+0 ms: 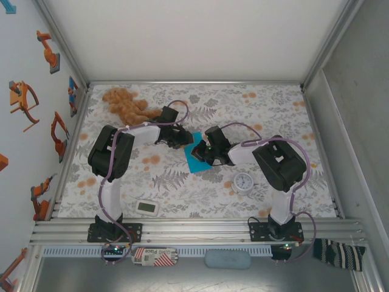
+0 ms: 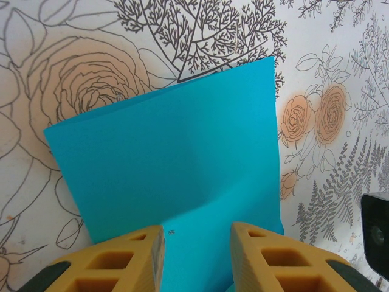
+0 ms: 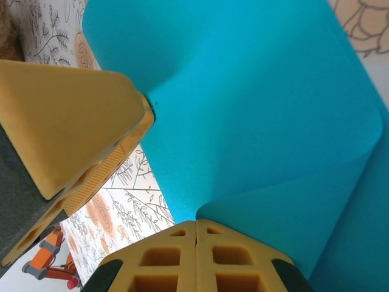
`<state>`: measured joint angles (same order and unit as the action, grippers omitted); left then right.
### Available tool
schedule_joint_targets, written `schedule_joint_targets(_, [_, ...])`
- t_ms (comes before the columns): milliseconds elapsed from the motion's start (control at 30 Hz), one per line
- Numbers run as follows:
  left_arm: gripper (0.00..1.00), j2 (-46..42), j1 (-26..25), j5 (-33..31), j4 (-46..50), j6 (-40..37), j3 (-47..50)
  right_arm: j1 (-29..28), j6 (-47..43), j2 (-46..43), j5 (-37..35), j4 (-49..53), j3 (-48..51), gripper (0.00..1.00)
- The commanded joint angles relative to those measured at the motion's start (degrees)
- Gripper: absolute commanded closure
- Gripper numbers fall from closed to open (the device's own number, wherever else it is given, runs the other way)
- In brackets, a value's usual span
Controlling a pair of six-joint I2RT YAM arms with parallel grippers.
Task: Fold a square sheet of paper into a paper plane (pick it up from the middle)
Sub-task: Fold the triangle a second time at the center of the table.
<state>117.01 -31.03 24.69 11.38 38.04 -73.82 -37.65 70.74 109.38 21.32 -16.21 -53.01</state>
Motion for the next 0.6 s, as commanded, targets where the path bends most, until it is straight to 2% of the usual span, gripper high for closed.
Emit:
schedule_joint_targets(0, [0.65,1.72,0.38,-0.19,1.46,-1.27,-0.08,-0.31,0.55,1.22,-2.08,-1.13,-0.31,1.0])
schedule_joint_targets(567, [0.65,2.01,0.54,-0.08,1.61,-1.28,-0.01,-0.32,1.23,2.11,-1.98,-2.07,-0.19,1.0])
